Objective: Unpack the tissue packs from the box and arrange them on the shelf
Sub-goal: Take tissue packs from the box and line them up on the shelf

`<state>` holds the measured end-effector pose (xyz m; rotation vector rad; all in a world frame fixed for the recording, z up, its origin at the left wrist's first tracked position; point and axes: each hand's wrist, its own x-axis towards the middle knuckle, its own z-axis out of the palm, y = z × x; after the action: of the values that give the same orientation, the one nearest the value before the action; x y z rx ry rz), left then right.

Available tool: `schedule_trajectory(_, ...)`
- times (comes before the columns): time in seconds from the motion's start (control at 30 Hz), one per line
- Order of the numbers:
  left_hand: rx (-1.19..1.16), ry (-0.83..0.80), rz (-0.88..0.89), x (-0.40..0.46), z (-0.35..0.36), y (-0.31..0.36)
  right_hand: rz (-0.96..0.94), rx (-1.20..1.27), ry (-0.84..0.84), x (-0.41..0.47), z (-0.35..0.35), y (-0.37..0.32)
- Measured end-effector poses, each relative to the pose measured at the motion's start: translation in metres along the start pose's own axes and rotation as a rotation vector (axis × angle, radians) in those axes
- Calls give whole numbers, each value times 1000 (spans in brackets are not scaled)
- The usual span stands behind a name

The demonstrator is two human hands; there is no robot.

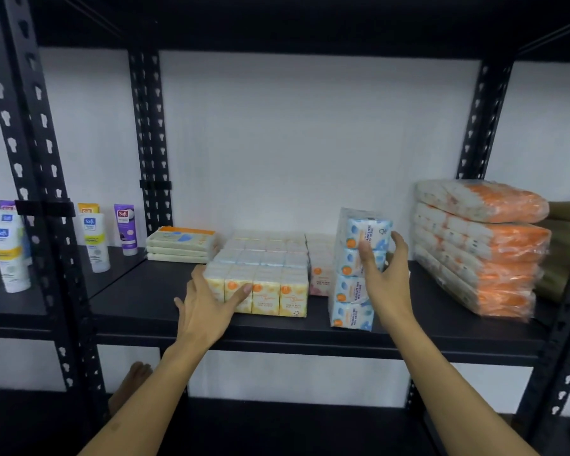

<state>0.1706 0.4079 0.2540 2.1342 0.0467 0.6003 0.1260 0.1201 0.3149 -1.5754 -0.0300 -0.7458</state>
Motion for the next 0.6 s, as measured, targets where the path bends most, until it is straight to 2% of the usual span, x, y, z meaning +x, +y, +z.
schedule_trajectory(0.1,7,0,12,1,0,-1,-175,-180,-66,7,-5,-11)
schedule_trajectory(0.17,5,4,11,1,1,-3,-330,-473,-202,18,-7,-19)
schedule_trajectory(0.23,2,4,13,0,1,-3,-380,-648,-293,27,-6,-25)
schedule_trajectory(0.3,-5,-3,13,0,0,-4,-372,-614,-265,32,-9,-27)
schedule_trajectory(0.43,-7,-14,12,1,-1,-4,-336,-383,-42,30,-33,-17)
schedule_trajectory(0.6,-8,-19,-9,-1,0,-3,-131,-200,122,13,-68,26)
